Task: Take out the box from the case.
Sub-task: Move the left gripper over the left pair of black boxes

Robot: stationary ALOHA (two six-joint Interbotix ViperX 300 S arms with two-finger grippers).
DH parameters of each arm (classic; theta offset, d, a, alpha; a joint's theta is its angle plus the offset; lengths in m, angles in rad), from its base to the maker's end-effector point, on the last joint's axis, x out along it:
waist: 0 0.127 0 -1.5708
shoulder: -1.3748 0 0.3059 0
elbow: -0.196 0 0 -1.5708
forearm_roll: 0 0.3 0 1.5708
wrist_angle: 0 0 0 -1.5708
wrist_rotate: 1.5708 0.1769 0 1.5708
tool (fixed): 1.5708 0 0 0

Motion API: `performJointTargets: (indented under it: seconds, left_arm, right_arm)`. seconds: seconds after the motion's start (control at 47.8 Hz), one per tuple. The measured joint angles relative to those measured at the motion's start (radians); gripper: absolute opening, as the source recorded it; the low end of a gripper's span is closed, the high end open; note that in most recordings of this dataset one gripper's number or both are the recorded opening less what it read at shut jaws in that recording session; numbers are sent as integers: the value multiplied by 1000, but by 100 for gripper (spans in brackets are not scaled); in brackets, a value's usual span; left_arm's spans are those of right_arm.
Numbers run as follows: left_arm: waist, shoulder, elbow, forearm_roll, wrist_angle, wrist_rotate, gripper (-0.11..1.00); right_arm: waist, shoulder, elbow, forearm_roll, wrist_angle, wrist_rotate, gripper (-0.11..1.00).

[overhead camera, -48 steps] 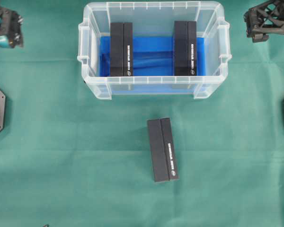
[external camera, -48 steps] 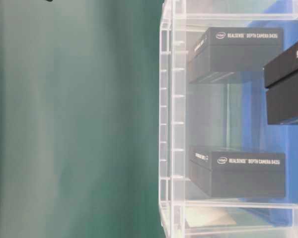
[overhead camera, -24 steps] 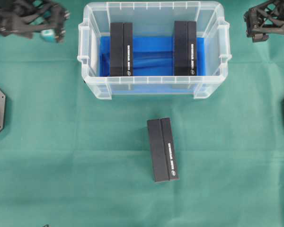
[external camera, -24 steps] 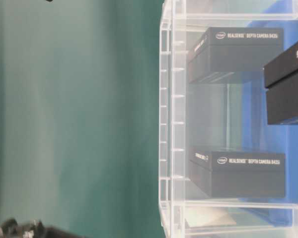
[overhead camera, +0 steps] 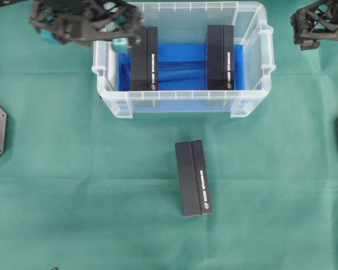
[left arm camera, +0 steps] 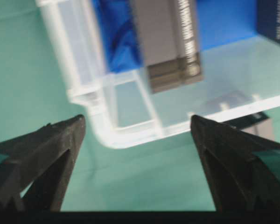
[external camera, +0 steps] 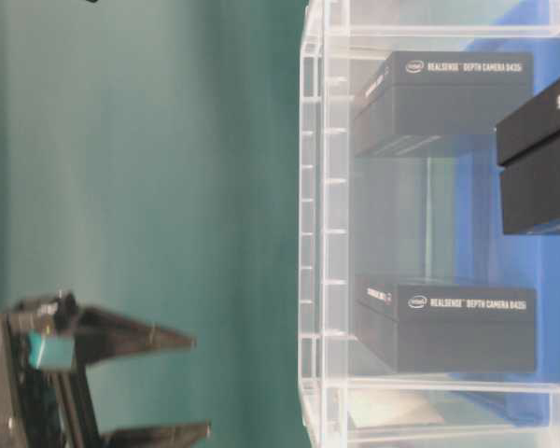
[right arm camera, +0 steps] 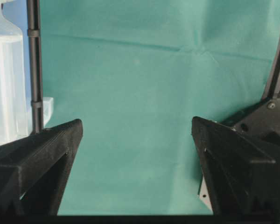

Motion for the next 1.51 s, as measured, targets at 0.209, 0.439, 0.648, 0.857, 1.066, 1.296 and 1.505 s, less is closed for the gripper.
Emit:
performJointTargets:
  seconds: [0.209, 0.439, 0.648, 0.857, 1.066, 1.296, 1.505]
  left_arm:
    - [-14, 86, -106, 5, 12, 0, 98]
    - [-17, 124, -166, 20, 43, -5, 98]
    - [-17, 143, -173, 20, 48, -6, 98]
    - [-20, 156, -183, 21, 48, -8, 98]
    - [-20, 158, -183, 21, 49, -28, 98]
    - [-21, 158, -183, 21, 49, -29, 98]
    - [-21, 158, -183, 21, 51, -31, 98]
  right_arm:
    - [0, -2, 0, 0, -6, -2, 92]
    - [0, -2, 0, -2, -8, -2, 92]
    - [0, -2, 0, -2, -9, -2, 92]
    - [0, 0, 0, -2, -9, -3, 92]
    - [0, -2, 0, 0, -9, -9, 92]
    - [0, 0, 0, -2, -9, -14, 92]
    - [2, -2, 0, -2, -9, -15, 92]
